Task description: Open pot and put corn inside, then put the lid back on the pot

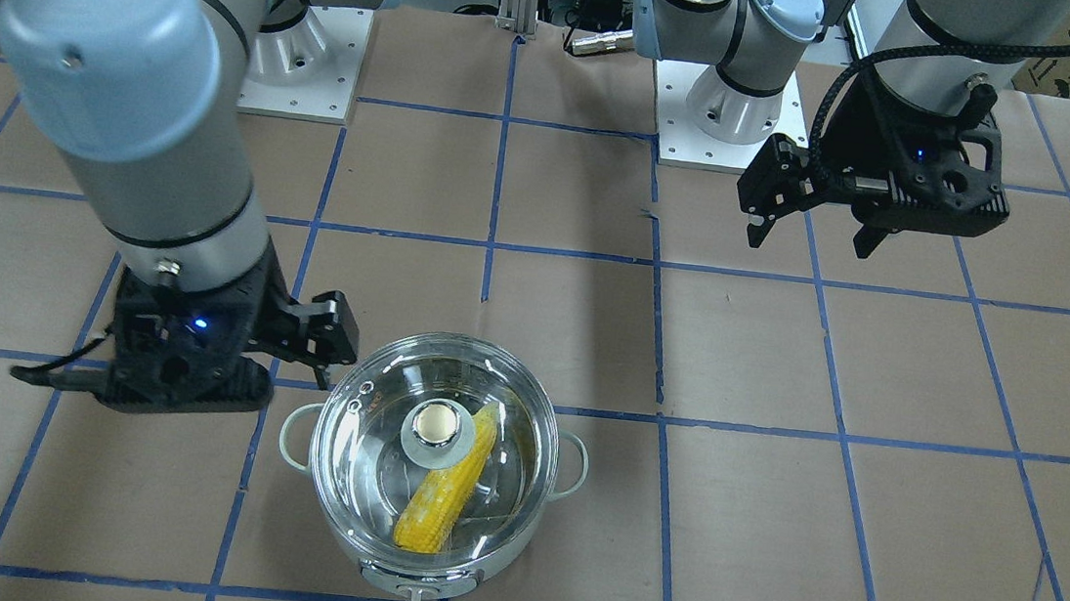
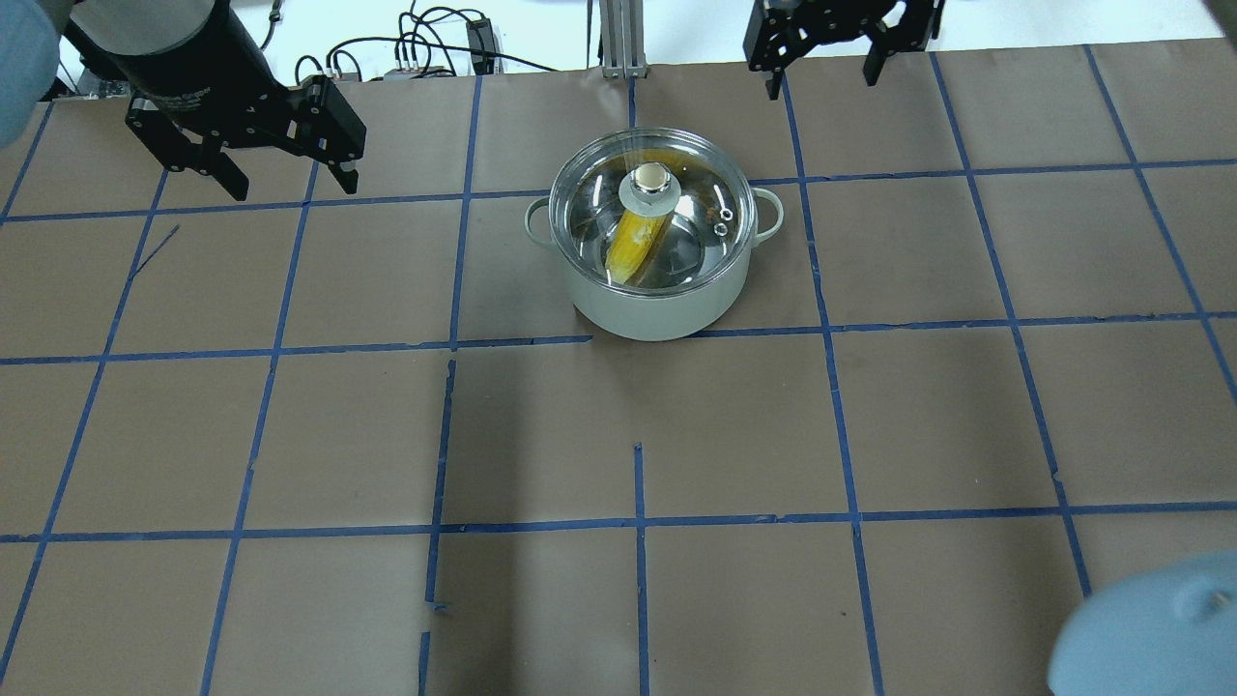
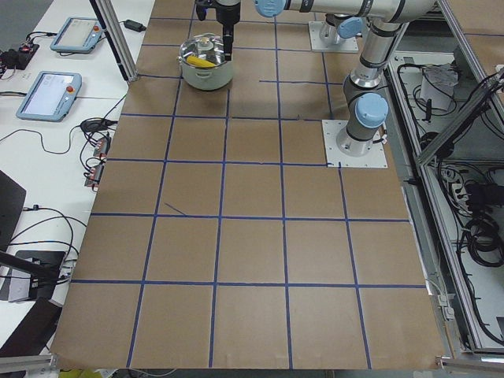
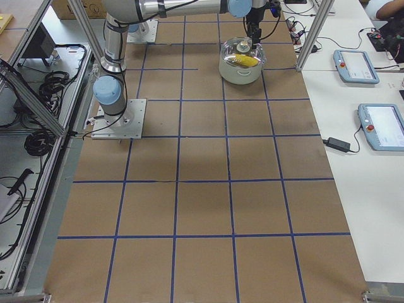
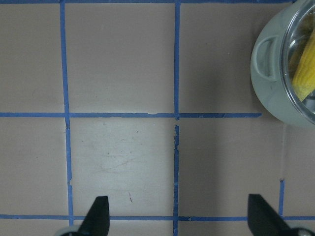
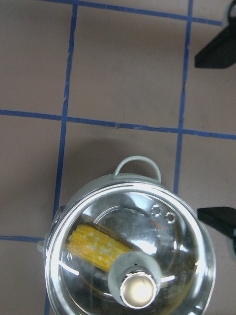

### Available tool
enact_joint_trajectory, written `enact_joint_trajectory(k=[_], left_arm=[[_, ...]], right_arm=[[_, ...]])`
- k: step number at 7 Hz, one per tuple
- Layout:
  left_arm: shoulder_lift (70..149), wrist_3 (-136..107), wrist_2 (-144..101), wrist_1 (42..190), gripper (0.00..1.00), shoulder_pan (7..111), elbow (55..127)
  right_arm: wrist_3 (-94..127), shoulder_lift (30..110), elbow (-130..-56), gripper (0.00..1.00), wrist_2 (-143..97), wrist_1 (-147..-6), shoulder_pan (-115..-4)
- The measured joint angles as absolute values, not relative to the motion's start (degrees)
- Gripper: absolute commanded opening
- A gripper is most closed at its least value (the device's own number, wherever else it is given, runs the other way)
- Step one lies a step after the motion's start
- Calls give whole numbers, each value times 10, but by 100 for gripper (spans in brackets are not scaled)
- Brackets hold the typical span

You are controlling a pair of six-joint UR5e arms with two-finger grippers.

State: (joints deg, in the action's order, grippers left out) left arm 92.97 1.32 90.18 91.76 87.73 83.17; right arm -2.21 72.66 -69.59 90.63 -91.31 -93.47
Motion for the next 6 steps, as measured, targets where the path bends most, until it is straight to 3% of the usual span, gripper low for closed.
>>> enact_joint_trajectory(k=[4, 6], left_arm=[[929, 13, 902, 918, 100, 877, 832], [929, 13, 906, 929, 100, 877, 826]], right_arm=[[-42, 890, -848, 100, 898, -889, -915], [-41, 933, -892, 100, 895, -891, -916]])
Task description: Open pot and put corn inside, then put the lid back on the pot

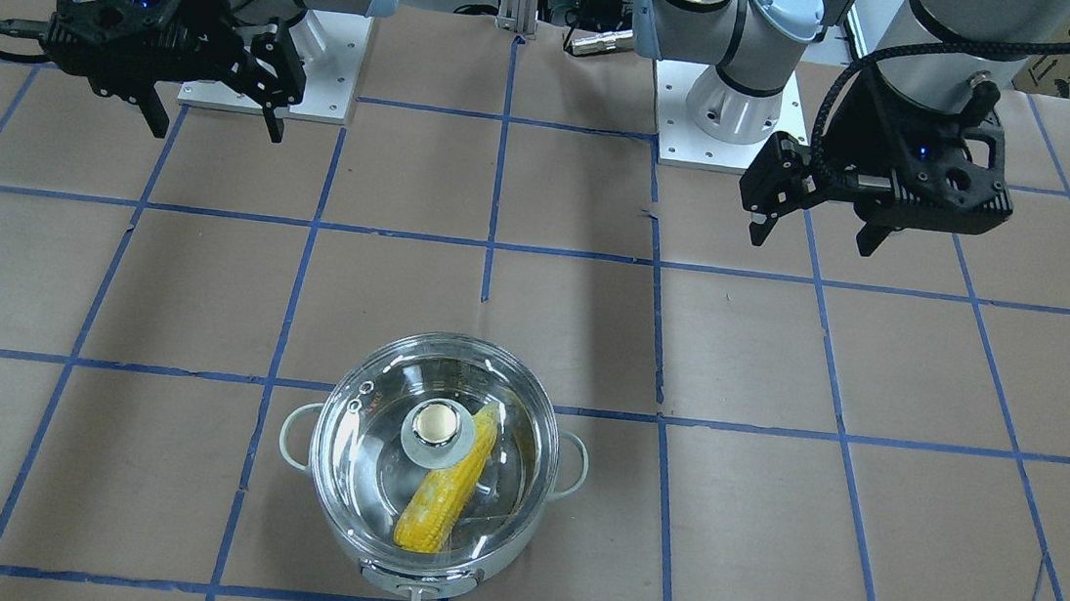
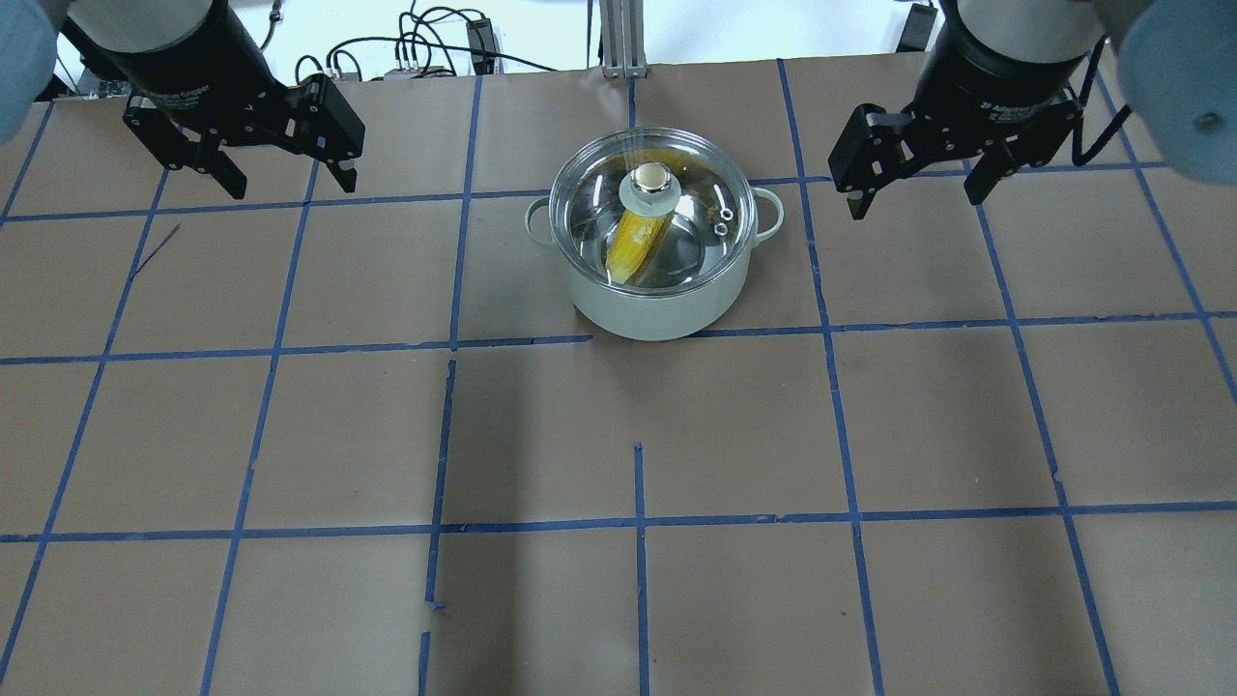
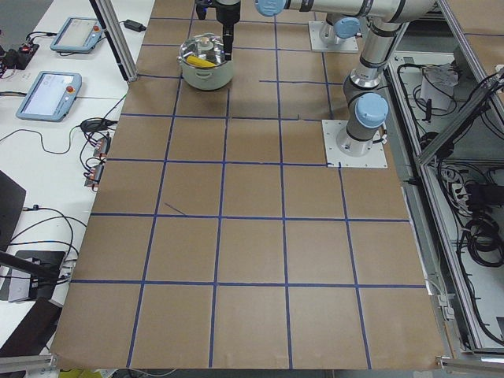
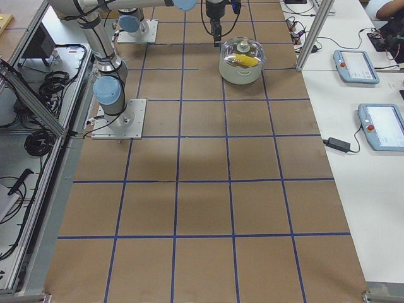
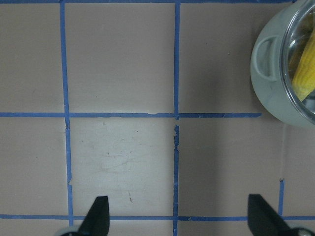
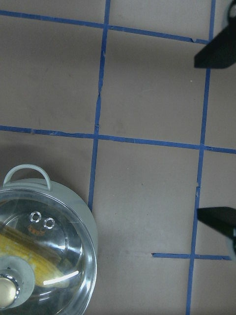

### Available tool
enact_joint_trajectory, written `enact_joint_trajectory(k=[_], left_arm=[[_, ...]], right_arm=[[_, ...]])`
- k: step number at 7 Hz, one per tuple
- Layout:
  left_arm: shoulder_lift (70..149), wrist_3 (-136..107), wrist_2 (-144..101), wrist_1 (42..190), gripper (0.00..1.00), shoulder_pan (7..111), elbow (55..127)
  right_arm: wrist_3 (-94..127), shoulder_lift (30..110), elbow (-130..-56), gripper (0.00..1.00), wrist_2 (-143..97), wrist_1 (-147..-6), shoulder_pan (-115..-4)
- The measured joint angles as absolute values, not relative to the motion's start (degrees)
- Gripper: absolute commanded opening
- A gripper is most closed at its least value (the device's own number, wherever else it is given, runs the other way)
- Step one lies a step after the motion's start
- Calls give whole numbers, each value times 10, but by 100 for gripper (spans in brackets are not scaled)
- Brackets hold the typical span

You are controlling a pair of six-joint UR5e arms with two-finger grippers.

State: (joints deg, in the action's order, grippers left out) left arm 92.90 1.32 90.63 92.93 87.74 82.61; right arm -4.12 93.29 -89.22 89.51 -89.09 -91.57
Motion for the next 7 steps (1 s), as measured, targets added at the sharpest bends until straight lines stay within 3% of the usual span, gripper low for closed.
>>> enact_joint_trajectory(k=[7], left_arm=[[917, 13, 911, 962, 100, 878, 826]], right_arm=[[-40, 937, -897, 100, 918, -909, -916]])
